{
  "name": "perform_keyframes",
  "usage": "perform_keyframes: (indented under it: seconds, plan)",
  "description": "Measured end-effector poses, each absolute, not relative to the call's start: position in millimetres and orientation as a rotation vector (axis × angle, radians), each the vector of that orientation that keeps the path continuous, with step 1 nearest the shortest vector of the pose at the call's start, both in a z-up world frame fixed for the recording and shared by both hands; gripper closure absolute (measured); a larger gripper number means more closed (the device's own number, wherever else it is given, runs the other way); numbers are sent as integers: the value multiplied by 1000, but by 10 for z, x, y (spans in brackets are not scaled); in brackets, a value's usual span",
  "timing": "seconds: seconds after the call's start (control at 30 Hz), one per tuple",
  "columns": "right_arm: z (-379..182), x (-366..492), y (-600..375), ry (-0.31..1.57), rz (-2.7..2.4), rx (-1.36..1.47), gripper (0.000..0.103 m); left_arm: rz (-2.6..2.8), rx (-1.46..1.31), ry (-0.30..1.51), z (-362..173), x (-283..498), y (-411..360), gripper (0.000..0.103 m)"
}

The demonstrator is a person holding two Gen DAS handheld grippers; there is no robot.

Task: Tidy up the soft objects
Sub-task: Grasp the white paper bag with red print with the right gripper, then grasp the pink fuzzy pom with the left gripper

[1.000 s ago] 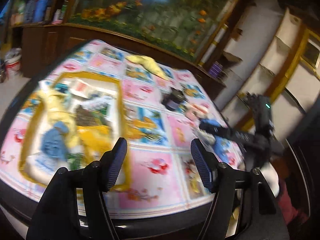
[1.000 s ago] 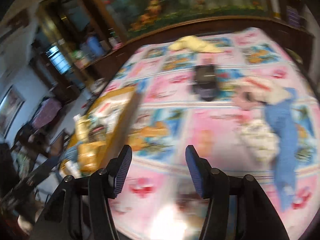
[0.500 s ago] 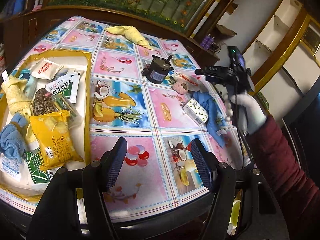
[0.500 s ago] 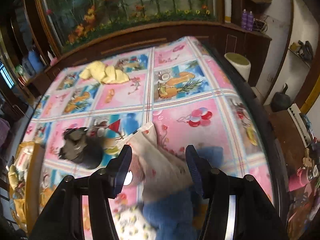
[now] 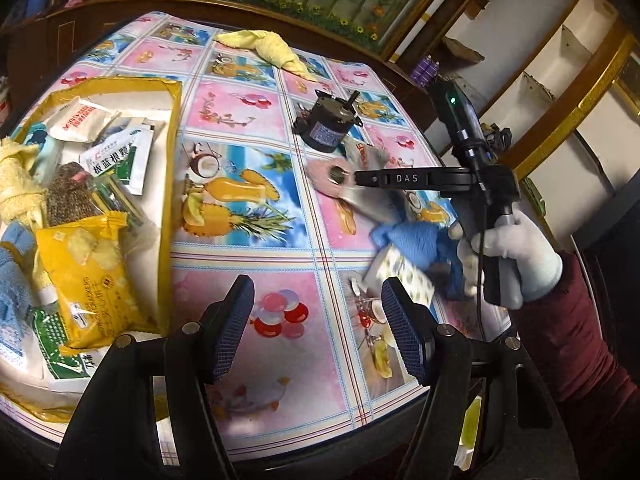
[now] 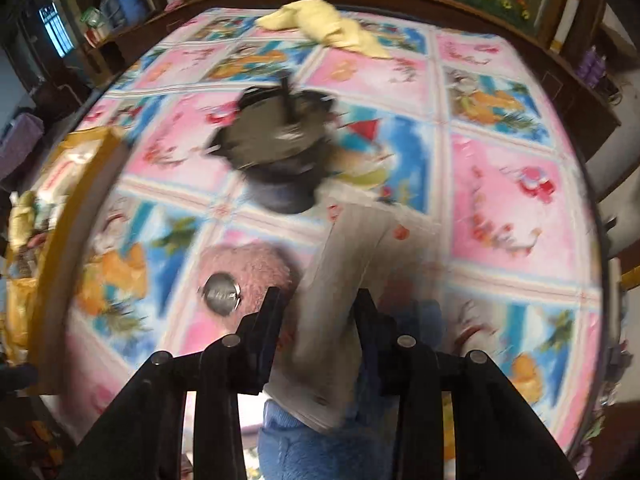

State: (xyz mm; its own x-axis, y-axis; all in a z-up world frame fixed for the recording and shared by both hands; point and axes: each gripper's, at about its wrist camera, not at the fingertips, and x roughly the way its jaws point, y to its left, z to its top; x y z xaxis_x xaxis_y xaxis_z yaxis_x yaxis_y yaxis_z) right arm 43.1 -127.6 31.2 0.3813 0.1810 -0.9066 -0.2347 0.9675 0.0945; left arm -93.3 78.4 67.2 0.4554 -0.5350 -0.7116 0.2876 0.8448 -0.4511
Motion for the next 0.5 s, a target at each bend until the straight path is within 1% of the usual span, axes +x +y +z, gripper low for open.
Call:
perform_keyframes:
  seconds: [0.1,0.2,0.33,0.5]
  plan:
    - [279,334,-1293,1186,405,82,66,-517,-271,977,677,-979,757,36]
    - [308,253,-1404,1139,295,56,66,-516,-268,976,691,-1014,747,36]
    - [390,180,-1556,1107,268,148,63,-515,-265,982,664,-1015,697,36]
    - [327,276,-1398,1091,237,86,62,-509,-226,975,721,-967,633,36]
